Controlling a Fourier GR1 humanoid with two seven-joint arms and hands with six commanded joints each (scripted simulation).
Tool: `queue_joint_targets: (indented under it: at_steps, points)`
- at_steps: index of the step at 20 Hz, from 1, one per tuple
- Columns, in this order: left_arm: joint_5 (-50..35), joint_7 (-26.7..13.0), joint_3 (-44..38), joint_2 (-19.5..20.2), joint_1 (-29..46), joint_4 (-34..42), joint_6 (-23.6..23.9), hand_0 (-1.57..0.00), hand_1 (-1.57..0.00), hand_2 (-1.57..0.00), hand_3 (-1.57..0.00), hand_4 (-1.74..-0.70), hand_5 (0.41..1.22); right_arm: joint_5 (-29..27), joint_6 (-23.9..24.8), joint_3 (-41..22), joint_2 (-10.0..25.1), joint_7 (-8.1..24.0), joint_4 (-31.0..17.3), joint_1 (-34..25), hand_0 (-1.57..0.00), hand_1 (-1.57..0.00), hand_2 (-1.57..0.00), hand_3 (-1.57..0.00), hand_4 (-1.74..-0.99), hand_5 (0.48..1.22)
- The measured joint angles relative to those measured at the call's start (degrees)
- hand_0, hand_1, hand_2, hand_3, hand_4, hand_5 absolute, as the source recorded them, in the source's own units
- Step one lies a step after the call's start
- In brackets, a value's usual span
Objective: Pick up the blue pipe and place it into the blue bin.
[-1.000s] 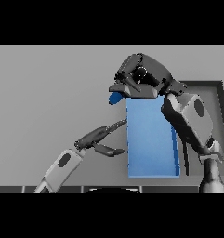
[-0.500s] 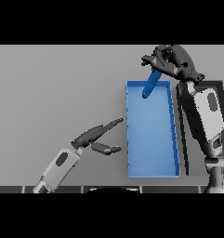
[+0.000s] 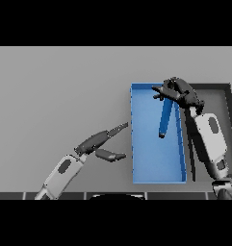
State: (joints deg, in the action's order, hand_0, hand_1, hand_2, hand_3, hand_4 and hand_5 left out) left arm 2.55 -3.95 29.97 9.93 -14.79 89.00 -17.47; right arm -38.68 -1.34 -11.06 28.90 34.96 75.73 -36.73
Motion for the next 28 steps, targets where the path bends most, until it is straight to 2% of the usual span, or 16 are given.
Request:
queue_joint_targets:
  at_steps: [1,2,3,4,6,8,9,10,11,13,14,16,19,20,23,28]
  points:
    - [0.0,0.2,0.1,0.0,0.1,0.0,-0.1,0.00,0.00,0.00,0.00,-0.88,0.460,0.5,-1.0,-0.5,0.2,0.0,-0.2,1.0,-1.57,-1.57,-1.57,-1.57,-1.591,1.114]
    - [0.0,0.0,0.1,0.0,0.0,0.1,0.0,0.00,0.00,0.00,0.00,-0.89,0.457,1.1,-1.7,-1.6,0.4,-0.1,-0.9,1.8,-1.57,-1.57,-1.57,-1.33,-1.599,1.110]
    - [-0.1,-0.2,0.2,0.0,0.0,0.7,-0.1,0.00,0.00,0.00,0.00,-0.89,0.455,-0.2,-0.3,-4.6,1.6,0.0,-2.8,2.0,-1.56,-1.46,-1.39,-1.12,-1.547,1.133]
    - [-0.4,-0.6,0.0,0.3,-0.1,0.7,-0.4,0.00,0.00,0.00,0.00,-0.89,0.453,-2.7,3.3,-7.3,2.5,-0.9,-4.1,1.2,-1.31,-1.17,-1.11,-0.90,-1.503,1.150]
    - [-0.3,-1.9,0.0,-0.1,-0.5,0.5,0.0,0.00,0.00,0.00,0.00,-0.89,0.453,-6.6,6.5,-11.3,4.1,-1.7,-5.2,0.8,-0.84,-0.75,-0.71,-0.57,-1.392,1.176]
    - [0.0,-0.8,0.4,0.1,0.4,0.5,-0.2,0.00,0.00,0.00,0.00,-0.89,0.453,-11.9,8.9,-17.8,6.4,-0.7,-8.4,-0.9,-0.53,-0.48,-0.46,-0.37,-1.285,1.141]
    - [0.2,-1.3,0.2,0.1,0.0,-0.2,0.0,0.00,0.00,0.00,0.00,-0.89,0.453,-13.6,7.3,-21.5,8.7,-0.9,-8.3,-2.0,-0.43,-0.38,-0.36,-0.29,-1.242,1.081]
    - [0.1,-1.5,0.3,-0.2,-0.2,-0.1,0.1,0.00,0.00,0.00,0.00,-0.89,0.452,-13.5,6.8,-23.0,9.3,-2.0,-7.7,-2.3,-0.34,-0.31,-0.29,-0.23,-1.208,1.028]
    - [-0.2,-1.2,0.0,0.1,-0.2,-0.2,-0.2,0.00,0.00,0.00,0.00,-0.89,0.454,-12.3,6.0,-25.0,10.4,-3.5,-7.3,-2.8,-0.27,-0.24,-0.23,-0.19,-1.179,0.975]
    - [0.1,-0.9,0.2,-0.3,-0.4,-0.6,0.0,0.00,0.00,0.00,0.00,-0.90,0.451,-9.1,4.9,-29.2,11.6,-4.2,-7.9,-5.0,-0.17,-0.16,-0.15,-0.12,-1.149,0.887]
    - [0.2,-0.7,0.4,-0.5,-0.7,-0.6,0.1,0.00,0.00,0.00,0.00,-0.90,0.450,-7.6,4.3,-30.9,11.7,-6.7,-8.8,-5.5,-0.14,-0.12,-0.12,-0.10,-1.131,0.857]
    - [-0.2,-0.9,0.0,-0.5,-0.7,-0.5,0.0,0.00,0.00,0.00,0.00,-0.90,0.453,-6.9,3.7,-33.0,11.7,-3.0,-9.8,-5.8,-0.09,-0.08,-0.08,-0.06,-1.126,0.794]
    - [-0.3,-0.2,0.3,-0.1,0.3,0.4,0.0,0.00,0.00,0.00,0.00,-0.91,0.458,-6.3,3.6,-33.4,11.5,-2.3,-11.1,-5.4,-0.04,-0.04,-0.04,-0.03,-1.124,0.717]
    - [0.0,-0.2,0.5,-0.6,0.5,0.2,0.4,0.00,0.00,0.00,0.00,-0.91,0.459,-5.7,4.1,-34.0,11.5,-0.9,-10.8,-5.9,-0.04,-0.03,-0.03,-0.02,-1.122,0.705]
    - [0.0,-0.8,0.1,-0.9,-0.2,-0.7,0.6,0.00,0.00,0.00,0.00,-0.92,0.464,-6.0,4.3,-33.4,10.8,-3.2,-12.0,-5.5,-0.02,-0.02,-0.02,-0.01,-1.123,0.689]
    - [-1.3,-1.8,-0.6,-0.8,-1.2,-0.7,-0.2,0.00,0.00,0.00,0.00,-0.92,0.467,-6.0,2.6,-33.4,11.4,-3.1,-12.1,-5.8,-0.01,-0.01,-0.01,-0.01,-1.129,0.674]
